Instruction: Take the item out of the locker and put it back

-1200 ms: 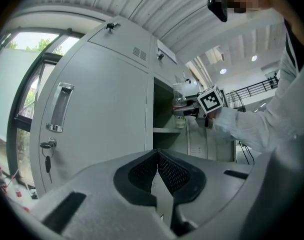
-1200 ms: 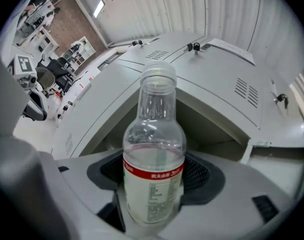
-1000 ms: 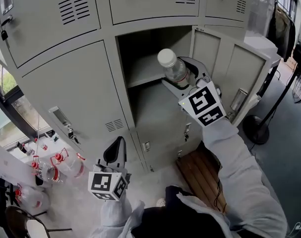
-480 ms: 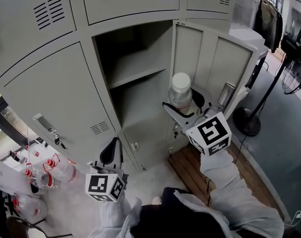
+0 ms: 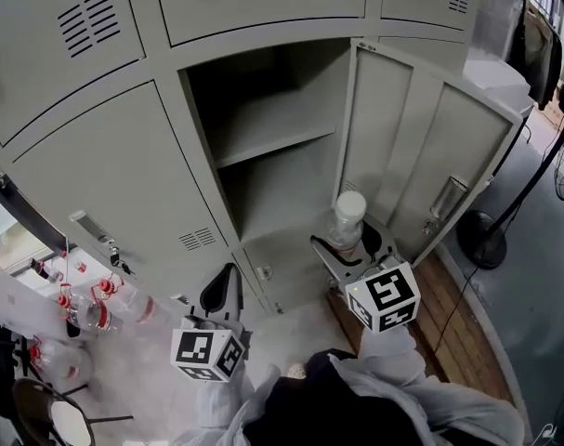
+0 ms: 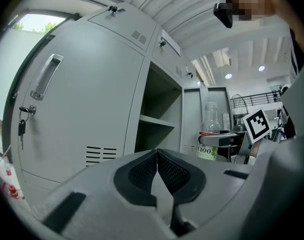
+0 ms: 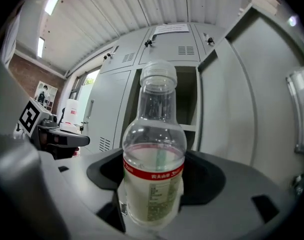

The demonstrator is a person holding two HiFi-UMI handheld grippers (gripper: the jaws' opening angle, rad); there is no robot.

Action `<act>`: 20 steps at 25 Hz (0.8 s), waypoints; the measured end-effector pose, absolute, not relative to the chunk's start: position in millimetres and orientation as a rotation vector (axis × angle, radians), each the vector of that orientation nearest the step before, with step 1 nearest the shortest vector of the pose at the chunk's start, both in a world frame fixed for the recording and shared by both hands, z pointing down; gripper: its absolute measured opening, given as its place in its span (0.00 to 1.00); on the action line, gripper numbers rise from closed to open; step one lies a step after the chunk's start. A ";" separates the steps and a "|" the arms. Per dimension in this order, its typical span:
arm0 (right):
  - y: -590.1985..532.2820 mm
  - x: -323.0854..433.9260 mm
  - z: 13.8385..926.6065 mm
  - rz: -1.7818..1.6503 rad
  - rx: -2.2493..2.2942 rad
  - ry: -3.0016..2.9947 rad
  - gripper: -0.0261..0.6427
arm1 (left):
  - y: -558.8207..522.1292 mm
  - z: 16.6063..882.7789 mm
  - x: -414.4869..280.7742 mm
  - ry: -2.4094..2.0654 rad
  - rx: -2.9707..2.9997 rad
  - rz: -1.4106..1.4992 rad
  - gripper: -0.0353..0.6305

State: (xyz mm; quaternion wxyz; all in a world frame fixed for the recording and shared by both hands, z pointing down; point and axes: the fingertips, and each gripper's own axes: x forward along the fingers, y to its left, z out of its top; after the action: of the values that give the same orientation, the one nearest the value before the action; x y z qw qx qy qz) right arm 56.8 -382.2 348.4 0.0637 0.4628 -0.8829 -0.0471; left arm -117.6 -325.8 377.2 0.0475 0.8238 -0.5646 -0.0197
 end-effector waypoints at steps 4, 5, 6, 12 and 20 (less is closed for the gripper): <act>-395.4 49.3 357.0 -0.114 1.354 -2.677 0.51 | -327.9 384.0 -128.0 -1.767 2.459 -0.052 0.06; -398.0 46.4 358.2 -0.109 1.343 -2.684 0.51 | -328.8 385.8 -129.9 -1.776 2.446 -0.053 0.07; -400.5 43.3 359.2 -0.097 1.332 -2.693 0.51 | -329.7 387.3 -131.3 -1.785 2.434 -0.056 0.07; -418.8 19.9 366.9 0.129 1.213 -2.798 0.51 | -331.5 392.4 -129.9 -1.804 2.395 -0.059 0.07; -447.8 -6.4 391.3 0.396 1.077 -2.796 0.51 | -324.5 398.5 -133.4 -1.819 2.359 -0.031 0.06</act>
State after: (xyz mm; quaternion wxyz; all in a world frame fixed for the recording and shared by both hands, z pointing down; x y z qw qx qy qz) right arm -6.4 -447.8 391.3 0.0594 0.3557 -0.9235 0.1307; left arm -133.4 -324.5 398.5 0.0812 0.7893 -0.6085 -0.0105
